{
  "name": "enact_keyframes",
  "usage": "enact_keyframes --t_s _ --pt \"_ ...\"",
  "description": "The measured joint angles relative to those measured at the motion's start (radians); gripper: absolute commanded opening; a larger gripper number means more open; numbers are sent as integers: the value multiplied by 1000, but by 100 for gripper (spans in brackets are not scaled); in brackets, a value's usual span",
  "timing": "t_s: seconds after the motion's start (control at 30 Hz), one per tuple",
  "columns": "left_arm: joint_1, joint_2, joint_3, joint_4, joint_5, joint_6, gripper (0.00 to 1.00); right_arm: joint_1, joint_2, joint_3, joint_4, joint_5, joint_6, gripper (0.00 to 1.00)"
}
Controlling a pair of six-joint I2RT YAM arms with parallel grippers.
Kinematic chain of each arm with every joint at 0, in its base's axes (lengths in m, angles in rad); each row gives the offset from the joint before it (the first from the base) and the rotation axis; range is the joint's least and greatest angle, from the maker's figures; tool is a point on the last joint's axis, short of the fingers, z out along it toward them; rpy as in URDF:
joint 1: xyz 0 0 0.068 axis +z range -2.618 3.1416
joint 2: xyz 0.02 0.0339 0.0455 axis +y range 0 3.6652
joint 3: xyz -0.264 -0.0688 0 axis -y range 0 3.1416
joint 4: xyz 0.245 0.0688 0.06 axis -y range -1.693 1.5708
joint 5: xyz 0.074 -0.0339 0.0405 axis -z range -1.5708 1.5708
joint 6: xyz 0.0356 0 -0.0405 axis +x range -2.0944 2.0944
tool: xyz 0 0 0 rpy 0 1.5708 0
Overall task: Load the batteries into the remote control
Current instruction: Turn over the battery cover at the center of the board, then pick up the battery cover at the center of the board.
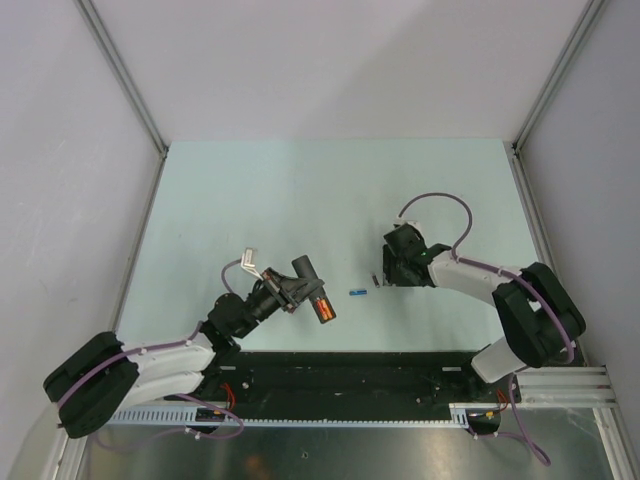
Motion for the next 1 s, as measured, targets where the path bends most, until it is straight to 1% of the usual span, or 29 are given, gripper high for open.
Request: enact_keyframes --t_s 0.2,0.53,0.67,0.7,0.77,1.0 --pt "-1 -20 0 0 -4 0 0 18 37 26 -20 50 11 61" --pt "-1 -33 0 0 -5 0 0 36 100 78 -23 83 11 62" --pt "-1 -34 0 0 -5 1 0 35 106 83 -21 82 10 59" --pt "-1 -34 0 0 -5 1 0 35 108 85 -21 82 10 57" --pt "-1 -34 0 0 -5 1 0 34 115 93 -21 80 9 55" --pt "-1 -34 0 0 -5 1 0 33 138 116 -20 74 -9 55"
